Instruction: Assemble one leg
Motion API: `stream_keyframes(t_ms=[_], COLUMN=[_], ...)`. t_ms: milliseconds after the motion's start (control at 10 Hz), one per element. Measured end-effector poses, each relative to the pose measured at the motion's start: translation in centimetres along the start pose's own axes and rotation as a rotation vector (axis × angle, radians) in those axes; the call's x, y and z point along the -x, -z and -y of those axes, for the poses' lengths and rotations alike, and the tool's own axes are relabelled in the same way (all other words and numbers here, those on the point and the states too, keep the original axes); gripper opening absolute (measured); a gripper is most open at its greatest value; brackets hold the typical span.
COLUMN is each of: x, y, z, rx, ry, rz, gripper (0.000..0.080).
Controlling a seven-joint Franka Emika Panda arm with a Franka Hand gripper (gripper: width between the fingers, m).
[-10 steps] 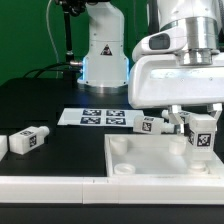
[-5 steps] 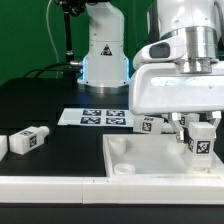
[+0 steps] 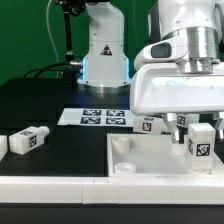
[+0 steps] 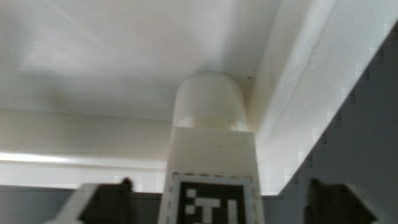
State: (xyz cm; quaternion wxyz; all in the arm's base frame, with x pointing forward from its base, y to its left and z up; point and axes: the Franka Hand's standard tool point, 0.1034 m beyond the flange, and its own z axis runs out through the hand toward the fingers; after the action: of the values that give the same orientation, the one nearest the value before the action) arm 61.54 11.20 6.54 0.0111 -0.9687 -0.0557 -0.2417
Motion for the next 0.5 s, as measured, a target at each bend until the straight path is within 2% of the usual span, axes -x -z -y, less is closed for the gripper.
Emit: stream_keyframes(t_ms=[100, 200, 300, 400, 500], x=[0.00, 0.00, 0.03, 0.17, -0.37], y=[0.00, 0.00, -0.01, -0.09, 0.06], z=[0.00, 0.00, 0.01, 0.31, 0.53], rx=[0.000, 0.000, 0.000, -0.014, -0.029], ry=[0.000, 0.000, 0.000, -0.002, -0.026], rz=[0.000, 0.000, 0.002, 0.040, 0.077], gripper=[0.0592, 0.0592, 0.0640, 0.0647, 0.0647])
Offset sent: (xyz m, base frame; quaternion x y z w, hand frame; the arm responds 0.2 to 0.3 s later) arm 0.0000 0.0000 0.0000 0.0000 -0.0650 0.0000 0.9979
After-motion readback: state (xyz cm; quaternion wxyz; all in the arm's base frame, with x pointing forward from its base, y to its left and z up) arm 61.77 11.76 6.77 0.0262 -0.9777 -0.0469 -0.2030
